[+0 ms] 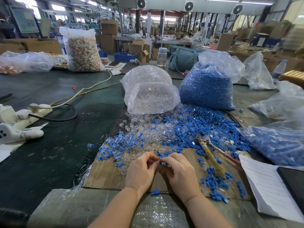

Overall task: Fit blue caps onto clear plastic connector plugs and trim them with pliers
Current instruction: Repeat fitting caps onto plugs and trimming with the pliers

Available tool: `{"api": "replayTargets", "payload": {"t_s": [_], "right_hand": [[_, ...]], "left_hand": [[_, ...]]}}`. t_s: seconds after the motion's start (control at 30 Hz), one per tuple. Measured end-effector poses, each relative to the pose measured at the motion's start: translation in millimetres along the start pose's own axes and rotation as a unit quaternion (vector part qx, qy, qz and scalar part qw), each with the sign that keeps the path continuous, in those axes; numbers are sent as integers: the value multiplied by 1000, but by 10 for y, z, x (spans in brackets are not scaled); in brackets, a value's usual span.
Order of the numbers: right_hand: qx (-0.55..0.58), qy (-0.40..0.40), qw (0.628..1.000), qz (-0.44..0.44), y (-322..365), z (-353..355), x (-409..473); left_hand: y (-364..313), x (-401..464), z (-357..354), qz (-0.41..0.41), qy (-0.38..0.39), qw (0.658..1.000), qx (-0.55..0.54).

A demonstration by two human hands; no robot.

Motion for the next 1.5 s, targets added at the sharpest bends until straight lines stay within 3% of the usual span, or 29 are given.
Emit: {"api": "replayTargets", "payload": {"t_s": [0.17,0.3,0.43,0.53,0.7,0.9,1.0,1.1,1.27,1.4,1.5], "right_hand": [[-18,-15,999,-28,-82,67,-3],[-123,-71,982,-127,-382,363,-4],[-289,52,886,-360,-1020,620,-123],[-282,133,837,-450,-1334,695,-246],[-280,186,819,-465,-1426,708,-203],[-281,163,857,-400,-1139,777,29],[-235,160,896,-341,-881,704,148],[-123,227,911,-322,-617,457,162],[150,296,855,-400,-306,136,4],[254,321,797,-444,-215,83,-86],[287,329,779,-449,-204,47,-101]], "left_hand": [[17,5,-3,7,2,1000,-4],[23,11,-7,12,4,1000,-5],[25,6,-17,21,11,1000,-8],[30,9,-24,29,15,999,-12],[48,16,-17,42,15,999,-18],[72,83,25,83,13,993,-87],[100,138,41,138,8,979,-152],[104,163,31,197,8,951,-238],[155,191,-26,285,2,887,-362],[214,196,-16,315,-10,866,-387],[231,196,19,328,-22,858,-394]]}}
Point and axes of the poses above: each hand's wrist, its own x-axis towards the middle knuckle, its own z-axis out of the back of the hand, y = z × x, the point moved 9 cm from there along x, towards the middle knuckle, and after that the axes turned 6 degrees about x, right-handed, at the moved point
